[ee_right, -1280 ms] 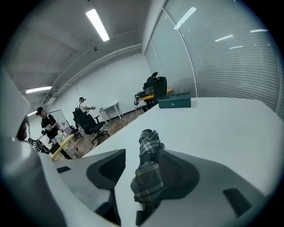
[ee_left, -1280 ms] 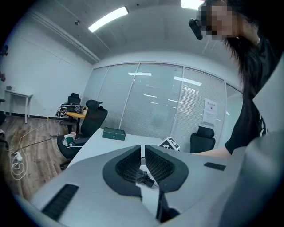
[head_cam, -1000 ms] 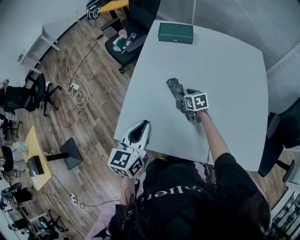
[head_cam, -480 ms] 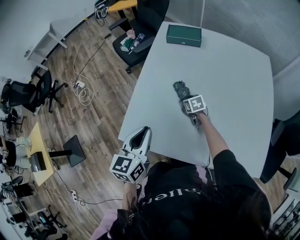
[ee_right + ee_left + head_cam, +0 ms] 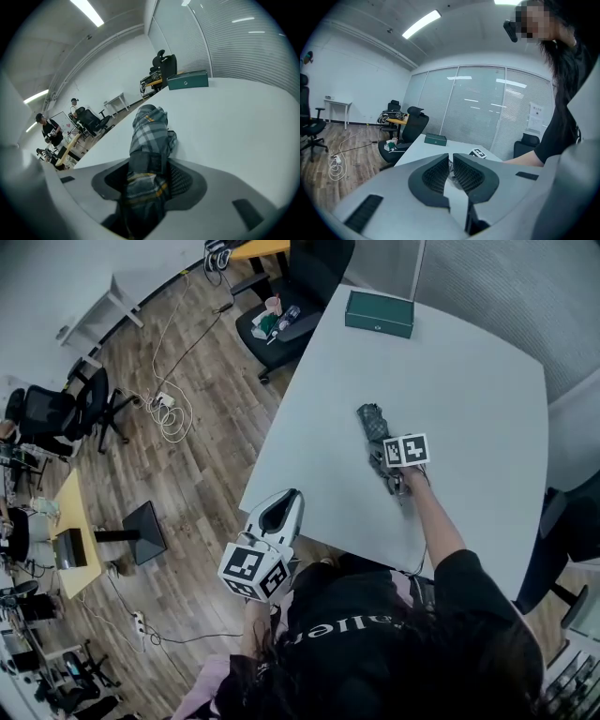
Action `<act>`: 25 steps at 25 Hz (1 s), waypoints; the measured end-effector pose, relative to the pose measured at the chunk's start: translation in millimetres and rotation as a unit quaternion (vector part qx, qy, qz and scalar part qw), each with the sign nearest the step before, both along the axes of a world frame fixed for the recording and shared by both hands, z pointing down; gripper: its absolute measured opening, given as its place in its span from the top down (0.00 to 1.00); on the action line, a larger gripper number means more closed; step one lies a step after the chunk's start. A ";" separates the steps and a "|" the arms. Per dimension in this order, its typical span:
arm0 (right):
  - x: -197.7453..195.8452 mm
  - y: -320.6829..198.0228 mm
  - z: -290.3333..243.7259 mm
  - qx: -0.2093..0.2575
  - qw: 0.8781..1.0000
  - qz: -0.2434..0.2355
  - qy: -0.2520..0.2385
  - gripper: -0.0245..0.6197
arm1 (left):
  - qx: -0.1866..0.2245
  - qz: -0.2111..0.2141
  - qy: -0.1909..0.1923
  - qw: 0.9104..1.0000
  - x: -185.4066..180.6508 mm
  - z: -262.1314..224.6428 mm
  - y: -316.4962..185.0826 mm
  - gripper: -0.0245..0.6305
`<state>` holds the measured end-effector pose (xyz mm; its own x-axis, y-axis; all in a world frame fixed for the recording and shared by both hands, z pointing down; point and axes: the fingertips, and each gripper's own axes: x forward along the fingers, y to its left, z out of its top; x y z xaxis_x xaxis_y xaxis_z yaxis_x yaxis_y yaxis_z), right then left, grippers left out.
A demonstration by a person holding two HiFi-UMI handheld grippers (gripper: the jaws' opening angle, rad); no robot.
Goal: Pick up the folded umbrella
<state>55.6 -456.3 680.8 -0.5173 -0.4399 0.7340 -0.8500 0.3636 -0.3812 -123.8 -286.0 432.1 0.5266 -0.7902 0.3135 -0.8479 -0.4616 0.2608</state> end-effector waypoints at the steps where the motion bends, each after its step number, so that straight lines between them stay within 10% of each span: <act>1: -1.9 2.4 -7.2 0.004 1.000 0.004 -0.013 0.62 | 0.001 0.000 0.001 1.000 -1.3 -0.1 1.7 0.91; 25: -82.3 180.3 -205.4 0.136 0.974 0.007 -0.183 0.62 | 0.026 0.054 0.032 0.998 -40.4 -6.4 70.0 0.91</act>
<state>-26.7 -276.0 475.3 -0.7148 -0.6013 0.3570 -0.6809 0.4819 -0.5515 -164.2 -215.9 425.7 0.6264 -0.7424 0.2377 -0.7755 -0.5628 0.2861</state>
